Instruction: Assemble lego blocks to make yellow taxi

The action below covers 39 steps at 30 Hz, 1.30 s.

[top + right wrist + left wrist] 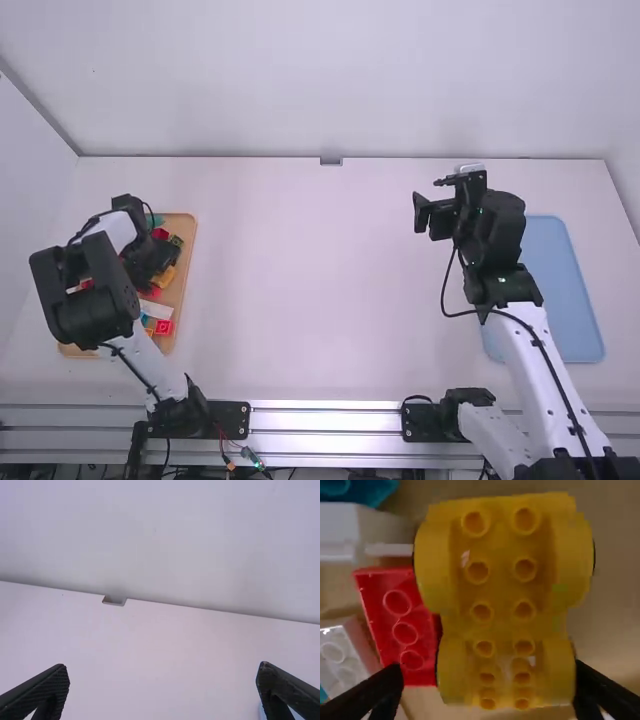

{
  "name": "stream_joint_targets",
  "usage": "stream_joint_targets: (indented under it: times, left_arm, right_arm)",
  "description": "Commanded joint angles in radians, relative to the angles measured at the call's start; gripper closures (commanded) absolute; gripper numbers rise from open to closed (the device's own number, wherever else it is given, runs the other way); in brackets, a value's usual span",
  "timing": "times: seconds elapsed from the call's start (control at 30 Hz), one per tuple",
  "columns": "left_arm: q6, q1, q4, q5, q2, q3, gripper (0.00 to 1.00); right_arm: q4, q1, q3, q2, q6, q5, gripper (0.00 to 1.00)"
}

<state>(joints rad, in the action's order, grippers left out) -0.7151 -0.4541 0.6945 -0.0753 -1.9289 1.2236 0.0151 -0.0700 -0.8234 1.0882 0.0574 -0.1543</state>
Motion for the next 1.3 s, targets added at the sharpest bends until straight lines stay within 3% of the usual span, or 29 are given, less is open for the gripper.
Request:
stream_joint_targets:
  times: [0.0,0.27,0.87,1.27]
  left_arm:
    - [-0.018,0.005,-0.003,0.01,-0.022,0.032,0.19]
    - [-0.029,0.016,-0.038,0.006,-0.022,0.011,0.13]
    - [0.008,0.01,-0.204,0.003,-0.022,-0.098,0.16]
    - [0.087,0.014,-0.156,0.008,-0.021,-0.052,0.46]
  right_arm:
    - [0.0,-0.004,-0.039,0.006,0.002,-0.003,0.01]
    - [0.0,-0.003,-0.039,0.006,0.002,-0.003,0.01]
    - [-0.005,-0.002,-0.039,0.006,0.002,-0.003,0.01]
    - [-0.007,-0.002,-0.039,0.006,0.002,-0.002,0.01]
